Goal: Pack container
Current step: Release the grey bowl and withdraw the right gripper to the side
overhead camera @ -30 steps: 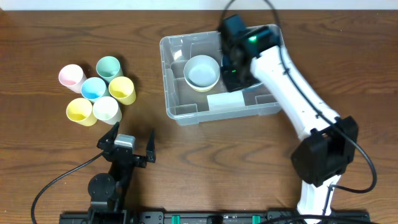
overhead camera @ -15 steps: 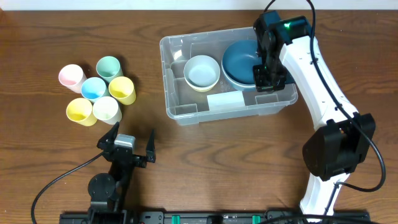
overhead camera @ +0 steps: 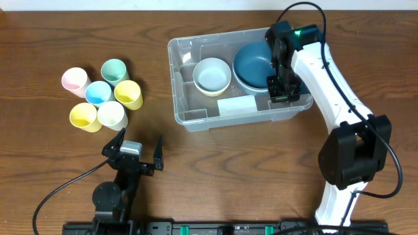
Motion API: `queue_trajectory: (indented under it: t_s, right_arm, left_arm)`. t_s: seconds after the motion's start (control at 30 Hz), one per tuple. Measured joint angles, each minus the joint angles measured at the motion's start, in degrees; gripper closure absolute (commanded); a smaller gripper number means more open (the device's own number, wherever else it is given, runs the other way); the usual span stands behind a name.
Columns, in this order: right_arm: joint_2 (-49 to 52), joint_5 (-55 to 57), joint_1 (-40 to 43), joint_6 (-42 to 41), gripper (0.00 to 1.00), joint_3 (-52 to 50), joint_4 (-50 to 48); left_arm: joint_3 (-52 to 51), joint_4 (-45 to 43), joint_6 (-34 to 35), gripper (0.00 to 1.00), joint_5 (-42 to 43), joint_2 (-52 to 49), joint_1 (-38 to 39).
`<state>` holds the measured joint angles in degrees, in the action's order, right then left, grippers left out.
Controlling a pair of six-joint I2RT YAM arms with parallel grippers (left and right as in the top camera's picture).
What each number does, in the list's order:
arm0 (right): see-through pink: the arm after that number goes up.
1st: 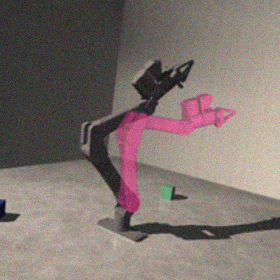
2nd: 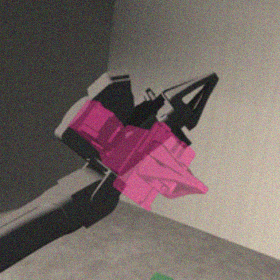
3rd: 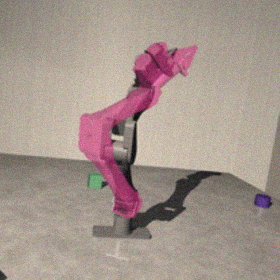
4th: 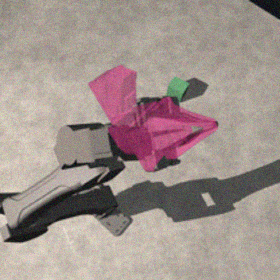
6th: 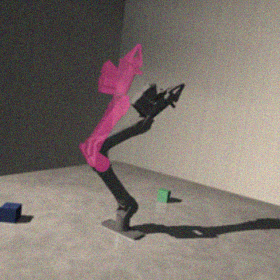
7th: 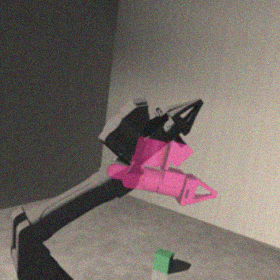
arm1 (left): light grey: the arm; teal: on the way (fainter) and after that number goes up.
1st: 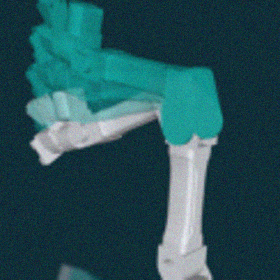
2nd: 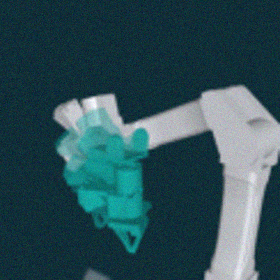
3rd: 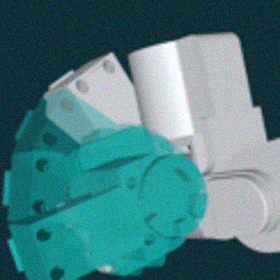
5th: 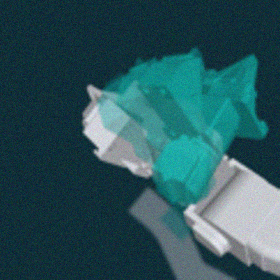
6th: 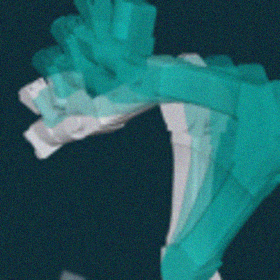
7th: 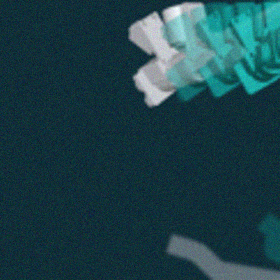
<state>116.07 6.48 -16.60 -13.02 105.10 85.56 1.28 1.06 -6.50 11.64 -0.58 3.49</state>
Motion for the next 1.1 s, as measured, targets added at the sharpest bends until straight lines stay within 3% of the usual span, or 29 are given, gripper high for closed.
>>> queue_trajectory:
  t_s: [0.57,0.9,1.07,1.1]
  right_arm:
    - [0.0,-1.3,0.4,-1.8,0.99,-1.0,5.3]
    - [-0.2,-2.9,0.4,-2.0,0.99,-0.9,2.3]
    - [-2.2,-5.2,0.4,-2.1,0.98,3.9,3.5]
    - [-3.1,-5.5,0.4,-2.1,0.95,5.4,3.7]
  left_arm:
    - [0.0,0.0,0.0,0.02,0.0,0.0,0.0]
    - [0.0,0.0,0.0,0.02,0.0,0.0,0.0]
    - [0.0,0.0,0.0,0.02,0.0,0.0,0.0]
    - [0.0,0.0,0.0,0.02,0.0,0.0,0.0]
